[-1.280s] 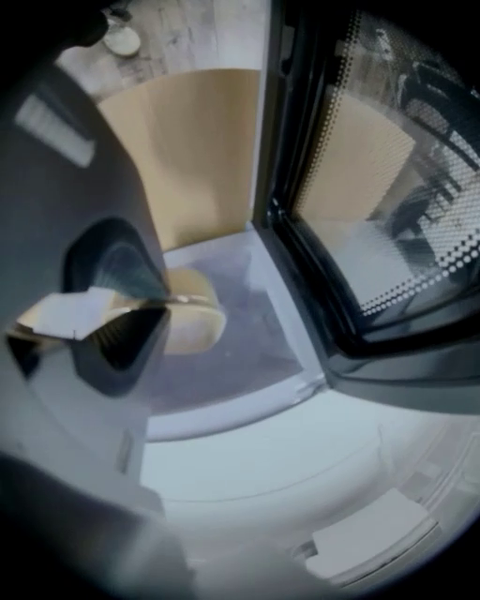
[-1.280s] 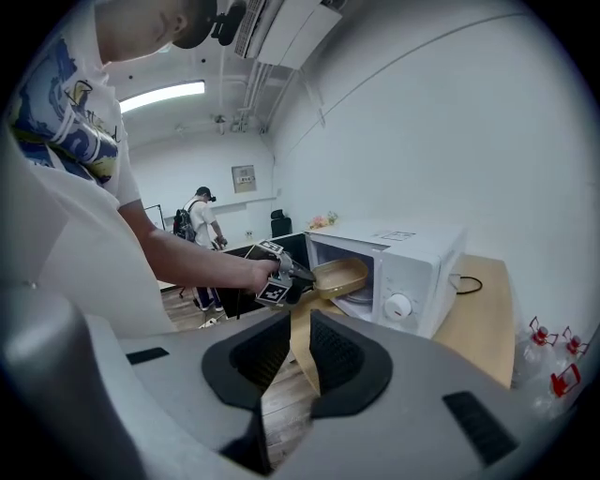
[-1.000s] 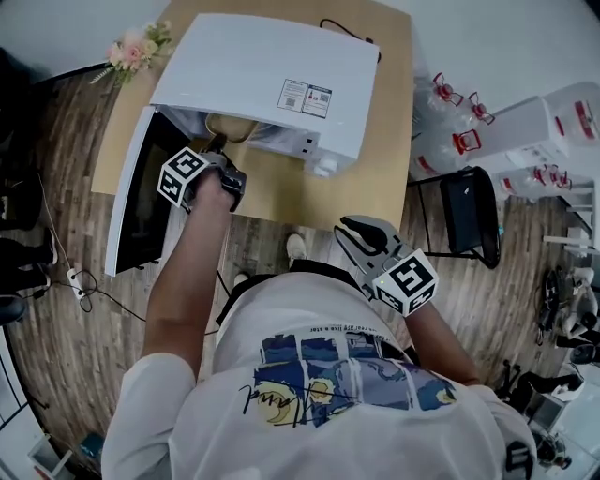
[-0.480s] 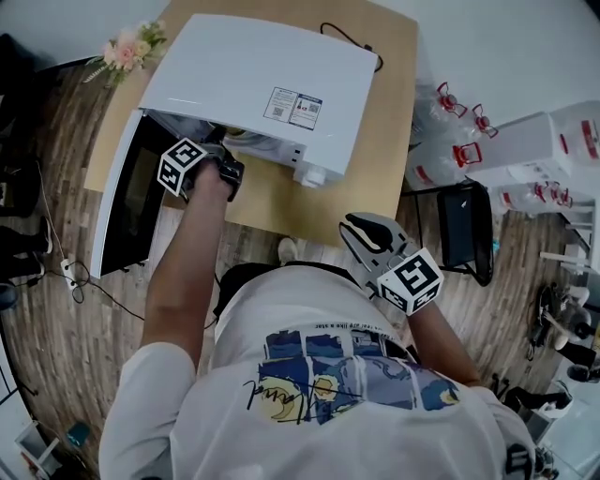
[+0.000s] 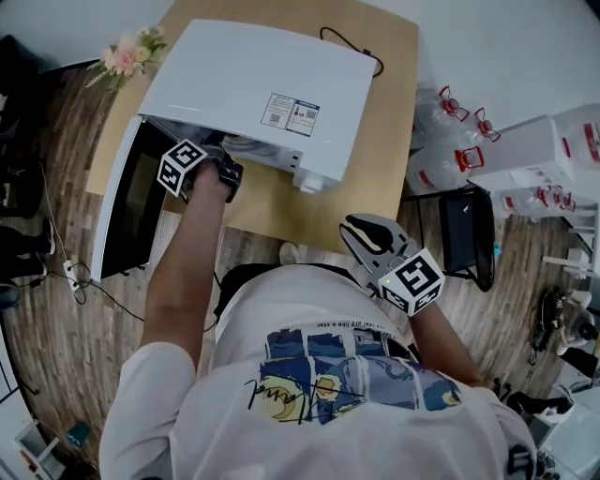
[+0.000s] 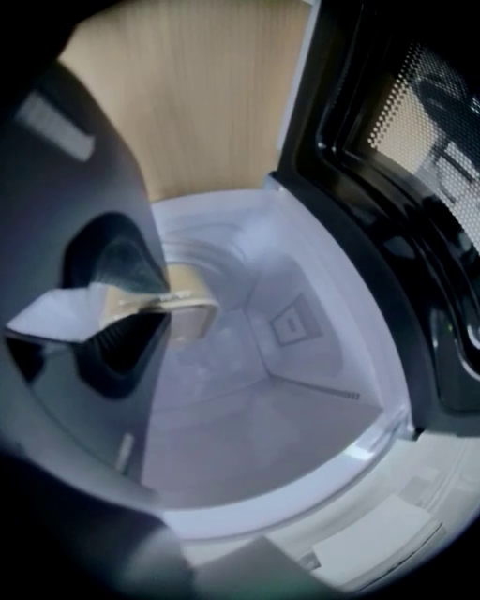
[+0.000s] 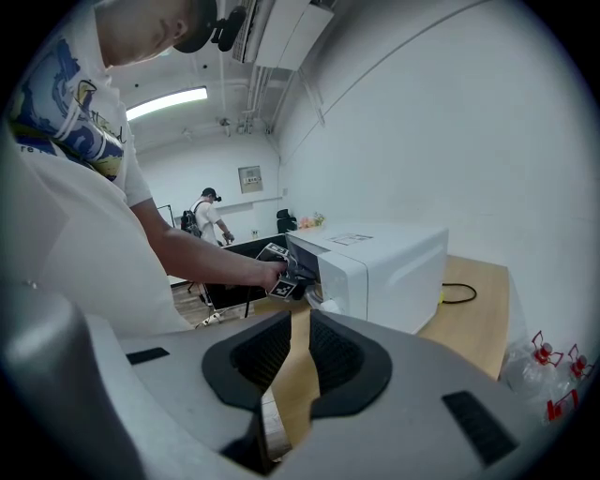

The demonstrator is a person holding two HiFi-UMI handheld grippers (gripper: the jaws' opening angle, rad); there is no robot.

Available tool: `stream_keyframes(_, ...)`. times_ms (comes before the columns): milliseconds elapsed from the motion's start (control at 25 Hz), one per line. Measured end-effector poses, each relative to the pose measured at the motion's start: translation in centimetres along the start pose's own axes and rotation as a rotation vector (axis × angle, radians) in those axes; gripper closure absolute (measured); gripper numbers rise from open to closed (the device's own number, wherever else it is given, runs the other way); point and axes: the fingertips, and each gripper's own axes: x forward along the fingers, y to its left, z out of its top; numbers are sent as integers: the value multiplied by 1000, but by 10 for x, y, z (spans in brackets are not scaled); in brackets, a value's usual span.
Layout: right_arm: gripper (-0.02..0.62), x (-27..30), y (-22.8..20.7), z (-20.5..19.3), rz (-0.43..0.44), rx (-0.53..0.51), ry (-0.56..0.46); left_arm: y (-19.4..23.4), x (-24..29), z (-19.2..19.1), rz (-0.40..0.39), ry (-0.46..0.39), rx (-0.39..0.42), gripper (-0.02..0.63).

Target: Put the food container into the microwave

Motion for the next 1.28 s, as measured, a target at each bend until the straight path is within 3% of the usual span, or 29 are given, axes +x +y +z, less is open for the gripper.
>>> stream_keyframes(160, 540, 3, -1, 3, 10, -7, 3, -1, -3, 3, 2, -14, 23, 478)
stream_keyframes(280, 540, 8, 0, 7, 21, -18, 0, 2, -8, 6, 11, -23, 41, 469)
stream_keyframes(720, 541, 35, 20, 20, 63, -35, -14, 8, -46, 9, 4, -17, 67, 471)
stream_keyframes(1280, 546, 70, 84, 28, 72, -35, -14, 14, -119, -3, -50, 88, 163, 521)
